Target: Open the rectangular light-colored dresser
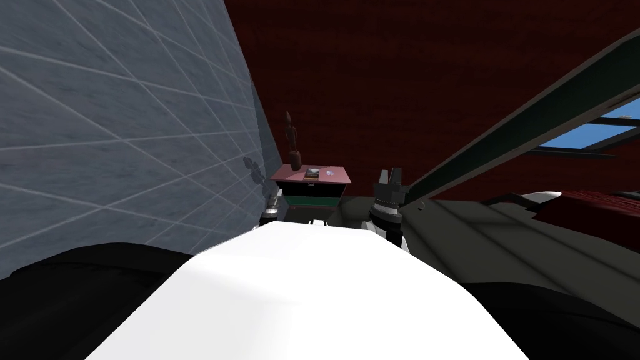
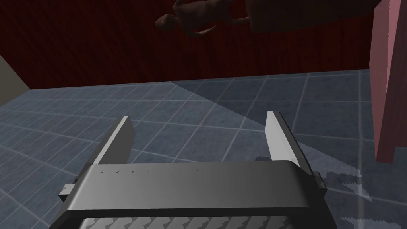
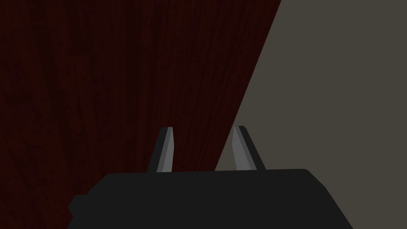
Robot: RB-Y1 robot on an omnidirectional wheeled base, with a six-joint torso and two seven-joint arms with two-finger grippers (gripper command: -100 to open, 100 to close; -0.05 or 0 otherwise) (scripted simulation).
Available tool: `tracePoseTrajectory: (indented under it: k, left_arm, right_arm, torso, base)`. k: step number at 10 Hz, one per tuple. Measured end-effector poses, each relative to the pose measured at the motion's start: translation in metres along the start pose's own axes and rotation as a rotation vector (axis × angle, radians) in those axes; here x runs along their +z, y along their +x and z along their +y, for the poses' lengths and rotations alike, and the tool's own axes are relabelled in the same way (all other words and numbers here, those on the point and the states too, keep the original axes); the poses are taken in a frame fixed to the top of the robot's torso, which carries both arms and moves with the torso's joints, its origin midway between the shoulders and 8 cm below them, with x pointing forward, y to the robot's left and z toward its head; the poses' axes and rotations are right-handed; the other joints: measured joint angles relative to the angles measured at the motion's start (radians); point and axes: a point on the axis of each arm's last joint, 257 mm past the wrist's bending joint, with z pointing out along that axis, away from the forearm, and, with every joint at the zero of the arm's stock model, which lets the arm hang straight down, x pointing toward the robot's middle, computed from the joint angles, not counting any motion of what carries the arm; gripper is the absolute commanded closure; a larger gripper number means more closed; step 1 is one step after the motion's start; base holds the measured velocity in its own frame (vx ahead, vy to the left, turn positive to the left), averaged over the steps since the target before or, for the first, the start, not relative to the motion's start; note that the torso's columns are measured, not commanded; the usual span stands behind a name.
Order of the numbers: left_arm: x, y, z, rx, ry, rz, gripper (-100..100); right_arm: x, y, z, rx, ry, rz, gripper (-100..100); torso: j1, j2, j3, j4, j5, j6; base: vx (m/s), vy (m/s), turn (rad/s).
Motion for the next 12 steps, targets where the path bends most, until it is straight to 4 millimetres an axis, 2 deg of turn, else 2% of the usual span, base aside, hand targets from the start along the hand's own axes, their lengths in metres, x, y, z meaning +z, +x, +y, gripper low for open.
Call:
tracePoseTrajectory:
  k: [12]
  left_arm:
    - [-0.054, 0.012, 0.067, -0.011, -0.097, 0.015, -100]
  right_arm:
    - [0.000, 0.000, 0.000, 0.000, 0.000, 0.000, 0]
  torso:
    - [-0.001, 0.000, 0.000, 0.000, 0.000, 0.000]
  base:
    - [0.095, -0.041, -0.005]
